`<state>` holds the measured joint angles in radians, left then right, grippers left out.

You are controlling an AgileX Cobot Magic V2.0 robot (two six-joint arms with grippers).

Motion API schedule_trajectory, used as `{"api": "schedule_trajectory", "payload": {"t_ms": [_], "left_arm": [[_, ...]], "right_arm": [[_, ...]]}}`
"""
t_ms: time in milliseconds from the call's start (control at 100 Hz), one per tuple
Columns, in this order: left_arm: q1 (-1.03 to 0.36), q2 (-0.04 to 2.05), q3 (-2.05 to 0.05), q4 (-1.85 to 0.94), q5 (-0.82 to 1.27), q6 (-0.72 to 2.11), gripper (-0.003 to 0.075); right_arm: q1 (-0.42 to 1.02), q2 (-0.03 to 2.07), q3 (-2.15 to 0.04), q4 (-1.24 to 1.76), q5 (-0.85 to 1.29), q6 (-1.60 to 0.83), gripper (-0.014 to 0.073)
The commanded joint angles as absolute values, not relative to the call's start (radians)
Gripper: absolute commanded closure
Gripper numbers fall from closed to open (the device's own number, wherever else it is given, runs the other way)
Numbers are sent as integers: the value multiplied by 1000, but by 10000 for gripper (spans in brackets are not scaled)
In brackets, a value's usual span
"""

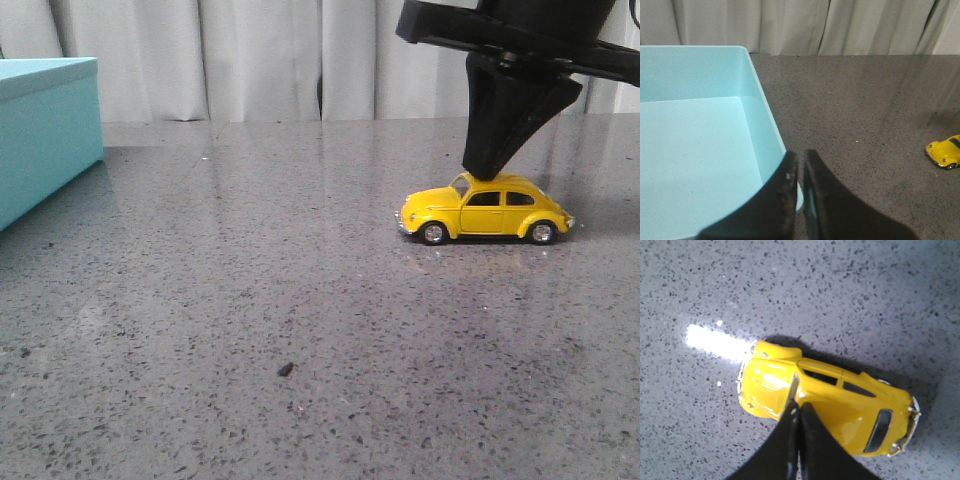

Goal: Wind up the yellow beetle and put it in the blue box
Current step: 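Press down and drag the beetle backward with the right gripper to wind it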

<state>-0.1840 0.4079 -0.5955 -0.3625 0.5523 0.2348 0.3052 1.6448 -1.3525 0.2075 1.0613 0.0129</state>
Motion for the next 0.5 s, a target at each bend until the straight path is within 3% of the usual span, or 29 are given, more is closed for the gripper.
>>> {"api": "schedule_trajectory", "payload": {"t_ms": [0,260,490], "left_arm": [[-191,413,-620,-378,482,237,739],[-191,413,-620,-378,482,237,739],[-191,413,-620,-378,484,237,739]], "right_arm": [[303,1624,-1343,122,1061,24,641],[299,1624,-1281,-52,1069,57,641],[213,1606,-1279,-70,1069,57,641]]}}
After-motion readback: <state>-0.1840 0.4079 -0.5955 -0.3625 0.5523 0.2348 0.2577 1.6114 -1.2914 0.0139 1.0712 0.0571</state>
